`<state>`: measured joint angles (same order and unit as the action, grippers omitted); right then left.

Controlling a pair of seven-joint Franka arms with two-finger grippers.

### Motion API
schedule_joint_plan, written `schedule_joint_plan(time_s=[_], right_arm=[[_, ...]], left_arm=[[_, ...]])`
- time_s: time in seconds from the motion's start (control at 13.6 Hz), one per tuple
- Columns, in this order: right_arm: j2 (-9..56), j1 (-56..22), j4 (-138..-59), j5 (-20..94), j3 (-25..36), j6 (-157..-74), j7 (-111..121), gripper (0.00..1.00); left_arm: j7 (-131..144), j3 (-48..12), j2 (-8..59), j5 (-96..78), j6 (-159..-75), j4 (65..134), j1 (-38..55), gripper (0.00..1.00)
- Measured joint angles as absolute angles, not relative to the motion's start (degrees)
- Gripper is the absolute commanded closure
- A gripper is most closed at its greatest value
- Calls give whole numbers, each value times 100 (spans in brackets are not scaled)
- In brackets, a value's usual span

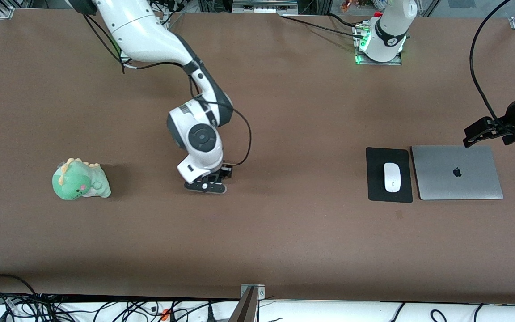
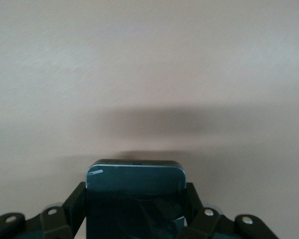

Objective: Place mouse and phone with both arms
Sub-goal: 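Carry the black phone with the right gripper beside the green plush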

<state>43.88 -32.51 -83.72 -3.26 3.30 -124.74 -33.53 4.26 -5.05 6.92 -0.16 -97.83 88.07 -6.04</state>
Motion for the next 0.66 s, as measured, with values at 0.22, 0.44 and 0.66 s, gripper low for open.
schedule_joint_plan(time_s=[0.22,0.44,0.66], right_arm=[[4304,-2536,-8453,-262,362,-12428,-2224,99],[3984,-1936,-8930,-132,369,-12801,-1489,99],[3639,-1613,-9794,-104,372,-13702,-1103,99]], left_arm=[[422,-470,715,-89,-9783,8796,-650,0],[405,-484,724,-134,-9783,8795,-696,0],[405,-552,747,-136,-9781,8794,-682,0]])
